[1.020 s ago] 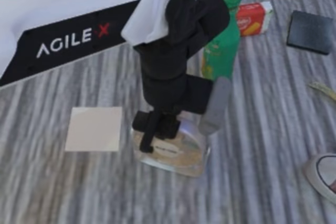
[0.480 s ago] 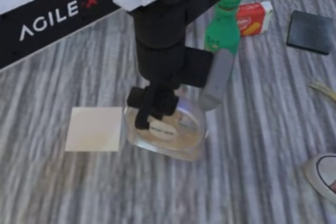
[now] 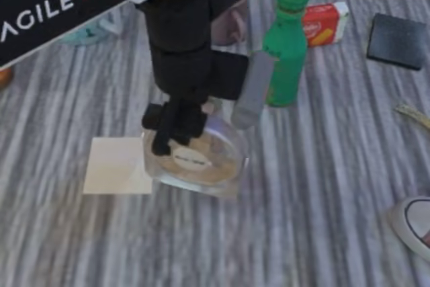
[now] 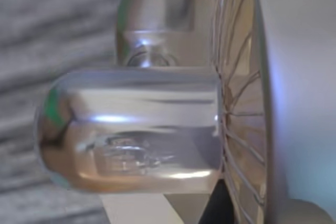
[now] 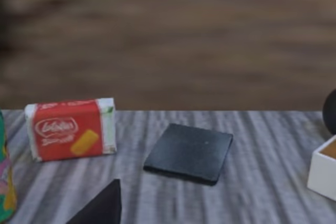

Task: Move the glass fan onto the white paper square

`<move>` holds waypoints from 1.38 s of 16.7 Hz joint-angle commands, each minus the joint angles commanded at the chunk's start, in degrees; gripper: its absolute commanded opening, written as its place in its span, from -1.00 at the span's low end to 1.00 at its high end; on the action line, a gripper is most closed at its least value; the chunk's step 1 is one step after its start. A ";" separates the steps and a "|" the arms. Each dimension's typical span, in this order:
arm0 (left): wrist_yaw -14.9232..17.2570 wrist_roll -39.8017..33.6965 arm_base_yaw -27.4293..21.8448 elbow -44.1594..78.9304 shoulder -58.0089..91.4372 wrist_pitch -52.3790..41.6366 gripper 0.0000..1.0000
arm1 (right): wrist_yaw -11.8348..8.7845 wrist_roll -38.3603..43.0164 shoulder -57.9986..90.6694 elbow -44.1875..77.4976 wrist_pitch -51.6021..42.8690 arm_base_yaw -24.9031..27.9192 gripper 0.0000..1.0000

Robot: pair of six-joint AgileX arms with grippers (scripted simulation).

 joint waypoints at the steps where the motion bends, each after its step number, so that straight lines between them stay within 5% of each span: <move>1: 0.38 0.80 2.51 -1.18 -0.87 0.40 -1.00 | 0.00 0.00 0.00 0.00 0.00 0.00 1.00; 8: 3.76 7.18 21.53 -10.24 -7.35 3.32 -1.00 | 0.00 0.00 0.00 0.00 0.00 0.00 1.00; 23: 4.07 7.52 22.50 -17.61 -6.95 11.22 -1.00 | 0.00 0.00 0.00 0.00 0.00 0.00 1.00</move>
